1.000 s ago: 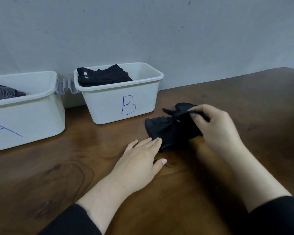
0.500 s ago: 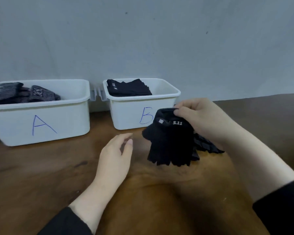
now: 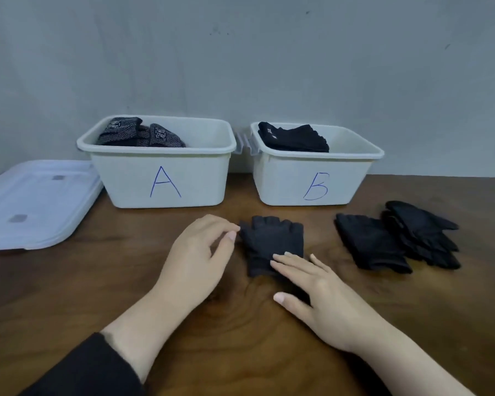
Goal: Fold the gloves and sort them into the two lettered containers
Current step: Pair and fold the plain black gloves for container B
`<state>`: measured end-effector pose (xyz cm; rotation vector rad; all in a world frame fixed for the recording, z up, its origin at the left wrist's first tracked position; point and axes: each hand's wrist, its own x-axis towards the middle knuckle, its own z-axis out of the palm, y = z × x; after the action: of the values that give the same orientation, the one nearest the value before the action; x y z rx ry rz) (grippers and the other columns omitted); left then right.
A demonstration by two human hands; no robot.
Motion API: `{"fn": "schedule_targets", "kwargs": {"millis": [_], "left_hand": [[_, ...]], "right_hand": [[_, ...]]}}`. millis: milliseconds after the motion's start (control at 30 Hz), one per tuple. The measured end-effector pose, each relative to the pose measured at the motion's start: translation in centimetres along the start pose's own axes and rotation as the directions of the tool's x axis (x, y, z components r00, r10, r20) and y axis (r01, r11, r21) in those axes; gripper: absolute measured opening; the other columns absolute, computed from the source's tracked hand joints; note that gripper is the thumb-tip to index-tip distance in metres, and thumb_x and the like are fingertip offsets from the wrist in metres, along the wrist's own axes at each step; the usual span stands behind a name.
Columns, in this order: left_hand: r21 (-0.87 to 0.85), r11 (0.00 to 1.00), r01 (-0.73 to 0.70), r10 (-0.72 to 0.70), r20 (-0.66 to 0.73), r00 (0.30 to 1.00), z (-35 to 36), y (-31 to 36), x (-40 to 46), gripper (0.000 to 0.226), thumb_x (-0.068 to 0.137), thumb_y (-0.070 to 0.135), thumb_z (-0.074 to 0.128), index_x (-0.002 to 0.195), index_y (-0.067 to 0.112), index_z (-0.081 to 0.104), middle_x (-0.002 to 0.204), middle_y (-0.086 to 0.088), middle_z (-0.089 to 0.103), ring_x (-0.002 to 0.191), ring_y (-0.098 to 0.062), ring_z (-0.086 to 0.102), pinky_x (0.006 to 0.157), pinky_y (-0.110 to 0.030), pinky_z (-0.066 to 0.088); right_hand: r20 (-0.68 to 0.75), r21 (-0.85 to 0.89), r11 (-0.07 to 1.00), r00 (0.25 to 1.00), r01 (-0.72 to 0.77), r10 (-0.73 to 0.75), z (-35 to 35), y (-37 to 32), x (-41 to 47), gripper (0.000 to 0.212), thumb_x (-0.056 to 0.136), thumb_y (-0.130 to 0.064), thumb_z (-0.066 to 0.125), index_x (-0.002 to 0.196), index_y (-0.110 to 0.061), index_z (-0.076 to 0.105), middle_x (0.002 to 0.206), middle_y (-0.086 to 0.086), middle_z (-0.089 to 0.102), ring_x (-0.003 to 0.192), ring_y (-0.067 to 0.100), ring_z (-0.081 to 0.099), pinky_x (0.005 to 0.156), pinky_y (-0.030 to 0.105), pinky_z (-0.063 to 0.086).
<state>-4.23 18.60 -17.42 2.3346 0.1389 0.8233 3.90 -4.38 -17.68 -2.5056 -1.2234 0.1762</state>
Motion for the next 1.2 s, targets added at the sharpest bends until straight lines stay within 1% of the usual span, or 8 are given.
{"fn": "schedule_targets", "kwargs": {"millis": [200,300,433,600,733,900,1000,1200], "left_hand": [[0.167,0.972,-0.163,0.072,0.451,0.89,1.7,0.6,-0.7,0.032,0.102,0.042,0.044,0.118,0.034,0.07,0.125,0.022,0.058,0.115,0.003,0.048,0.107,-0.03,0.035],[0.199,0.959,-0.203,0.108,0.404,0.908,1.9,0.4,-0.6,0.05,0.096,0.056,0.03,0.119,0.036,0.069,0.119,0.024,0.058,0.111,0.003,0.048,0.103,-0.032,0.038],[0.207,0.934,-0.29,0.207,0.345,0.915,2.4,1.1,-0.7,0.048,0.096,0.055,0.032,0.121,0.035,0.068,0.116,0.023,0.053,0.11,0.003,0.045,0.098,-0.026,0.033],[0.184,0.932,-0.313,0.226,0.382,0.896,3.6,1.9,-0.8,0.047,0.097,0.055,0.031,0.123,0.037,0.066,0.121,0.025,0.054,0.116,0.007,0.04,0.104,-0.024,0.031],[0.204,0.93,-0.305,0.199,0.416,0.887,4.1,2.3,-0.8,0.056,0.095,0.06,0.024,0.125,0.038,0.065,0.129,0.024,0.054,0.124,0.004,0.041,0.107,-0.021,0.023],[0.21,0.937,-0.278,0.165,0.434,0.886,4.2,2.4,-1.3,0.068,0.089,0.065,0.016,0.134,0.039,0.059,0.137,0.025,0.051,0.113,0.016,0.021,0.104,-0.018,0.018],[0.222,0.931,-0.29,0.166,0.451,0.877,4.0,2.6,-1.3,0.057,0.096,0.063,0.023,0.139,0.041,0.054,0.142,0.026,0.045,0.124,0.013,0.027,0.108,-0.016,0.012],[0.256,0.935,-0.247,0.147,0.356,0.923,3.2,2.9,-1.0,0.044,0.1,0.053,0.034,0.122,0.035,0.068,0.127,0.022,0.057,0.12,0.005,0.037,0.106,-0.02,0.018]], "right_hand": [[-0.182,0.178,0.984,0.983,0.011,0.022,0.6,0.0,0.3,0.044,0.104,-0.047,0.043,0.146,-0.038,0.05,0.15,-0.028,0.043,0.141,-0.019,0.023,0.125,0.024,0.017],[-0.349,0.157,0.988,0.936,0.009,0.047,0.1,0.9,-0.1,0.033,0.102,-0.041,0.048,0.129,-0.033,0.065,0.129,-0.025,0.06,0.126,-0.008,0.049,0.11,0.026,0.04],[-0.551,-0.019,0.989,0.827,-0.149,0.114,-1.9,4.2,-1.2,0.021,0.098,-0.032,0.061,0.115,-0.024,0.071,0.114,-0.015,0.064,0.108,0.009,0.057,0.097,0.04,0.047],[-0.368,-0.115,0.843,0.81,-0.526,0.456,-2.4,7.0,-2.7,0.042,0.103,-0.043,0.049,0.141,-0.027,0.056,0.142,-0.011,0.05,0.133,0.014,0.044,0.111,0.038,0.034],[-0.388,-0.059,0.913,0.852,-0.404,0.352,-1.6,5.9,-2.5,0.035,0.105,-0.035,0.047,0.133,-0.024,0.066,0.134,-0.011,0.059,0.124,0.012,0.052,0.11,0.033,0.039],[-0.362,0.02,0.954,0.887,-0.3,0.286,-1.4,5.1,-2.3,0.037,0.105,-0.04,0.044,0.133,-0.029,0.065,0.14,-0.019,0.055,0.136,0.0,0.041,0.125,0.036,0.019],[-0.526,0.112,0.926,0.769,-0.362,0.364,-1.8,5.6,-2.4,0.037,0.1,-0.045,0.052,0.128,-0.025,0.067,0.126,-0.012,0.059,0.118,0.011,0.052,0.107,0.04,0.044],[-0.355,0.034,0.692,0.639,-0.721,0.683,-2.7,6.7,-2.7,0.07,0.092,-0.073,0.04,0.142,-0.026,0.055,0.137,-0.001,0.053,0.13,0.025,0.043,0.105,0.049,0.033]]}}
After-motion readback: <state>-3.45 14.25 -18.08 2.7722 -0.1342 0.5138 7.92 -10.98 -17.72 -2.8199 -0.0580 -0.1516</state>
